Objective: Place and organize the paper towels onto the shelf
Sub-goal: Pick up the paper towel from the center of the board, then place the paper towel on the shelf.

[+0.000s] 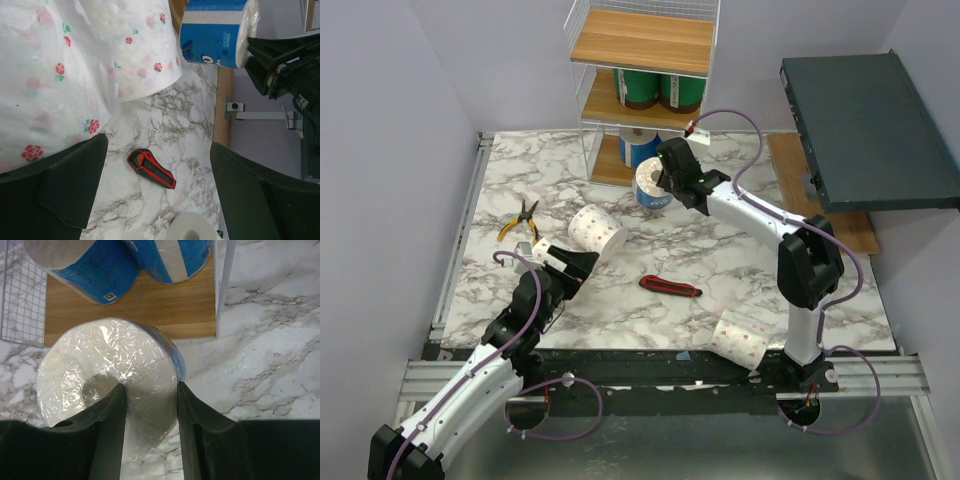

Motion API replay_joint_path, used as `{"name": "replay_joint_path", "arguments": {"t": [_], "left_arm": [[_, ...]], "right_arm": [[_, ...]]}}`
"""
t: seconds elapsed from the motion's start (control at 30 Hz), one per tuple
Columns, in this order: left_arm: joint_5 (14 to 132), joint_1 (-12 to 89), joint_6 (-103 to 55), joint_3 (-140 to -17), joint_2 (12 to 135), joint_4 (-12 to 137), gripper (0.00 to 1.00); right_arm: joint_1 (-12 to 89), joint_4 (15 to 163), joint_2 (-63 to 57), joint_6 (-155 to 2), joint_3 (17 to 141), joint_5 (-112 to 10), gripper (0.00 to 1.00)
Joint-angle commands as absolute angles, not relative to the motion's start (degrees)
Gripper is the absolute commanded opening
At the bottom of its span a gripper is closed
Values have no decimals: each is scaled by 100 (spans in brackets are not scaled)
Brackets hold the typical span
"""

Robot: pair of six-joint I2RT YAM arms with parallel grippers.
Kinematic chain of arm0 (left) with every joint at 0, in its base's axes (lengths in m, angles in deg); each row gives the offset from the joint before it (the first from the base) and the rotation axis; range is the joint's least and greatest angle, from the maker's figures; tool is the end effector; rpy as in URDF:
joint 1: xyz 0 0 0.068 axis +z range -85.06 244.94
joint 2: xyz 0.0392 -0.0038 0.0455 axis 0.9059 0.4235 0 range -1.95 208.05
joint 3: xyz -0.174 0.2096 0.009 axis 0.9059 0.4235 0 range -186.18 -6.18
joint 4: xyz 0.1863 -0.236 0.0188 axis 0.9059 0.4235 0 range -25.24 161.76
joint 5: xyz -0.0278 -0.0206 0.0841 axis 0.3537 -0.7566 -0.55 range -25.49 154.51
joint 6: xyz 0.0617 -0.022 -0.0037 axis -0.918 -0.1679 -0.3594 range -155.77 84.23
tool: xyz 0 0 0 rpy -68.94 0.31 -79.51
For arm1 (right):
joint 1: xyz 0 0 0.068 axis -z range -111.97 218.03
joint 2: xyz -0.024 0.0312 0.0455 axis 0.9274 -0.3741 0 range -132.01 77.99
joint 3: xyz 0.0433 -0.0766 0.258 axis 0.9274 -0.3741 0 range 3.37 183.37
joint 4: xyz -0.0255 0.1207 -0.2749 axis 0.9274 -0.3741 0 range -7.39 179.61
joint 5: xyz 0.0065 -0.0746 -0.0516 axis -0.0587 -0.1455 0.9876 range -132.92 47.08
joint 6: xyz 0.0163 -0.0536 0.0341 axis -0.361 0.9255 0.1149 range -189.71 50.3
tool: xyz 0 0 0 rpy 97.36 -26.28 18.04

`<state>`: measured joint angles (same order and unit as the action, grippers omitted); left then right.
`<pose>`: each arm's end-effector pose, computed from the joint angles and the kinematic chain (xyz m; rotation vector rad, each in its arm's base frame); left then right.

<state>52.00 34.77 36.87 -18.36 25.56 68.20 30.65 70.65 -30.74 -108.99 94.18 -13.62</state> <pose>0.1756 -0.0893 0.1773 -0.8778 1.8216 -0.9909 0.4059 0.2783 0.2605 0.3109 2.1069 0.2216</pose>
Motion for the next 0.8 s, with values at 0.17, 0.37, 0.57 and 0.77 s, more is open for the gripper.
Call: {"name": "replay_joint_path", "arguments": {"t": [0.17,0.37,0.57,0.77], "left_arm": [[4918,3488,3455,-1787,2524,7190,94],[4904,3488,3379,-1813,2621,7125,94],[4905,3488,3366,-1796,2700,7059,94],[4914,3488,3366,-1784,2809,6986,94]], "right_arm": [[3138,7818,-3706,-11101,10089,-524,26],[3167,8063,-4022,-11183,10274,-224,26],[3183,8422,-4244,-11279,10296,-151,26],[3184,8648,-4447,-11377,10388,-168,26]]}}
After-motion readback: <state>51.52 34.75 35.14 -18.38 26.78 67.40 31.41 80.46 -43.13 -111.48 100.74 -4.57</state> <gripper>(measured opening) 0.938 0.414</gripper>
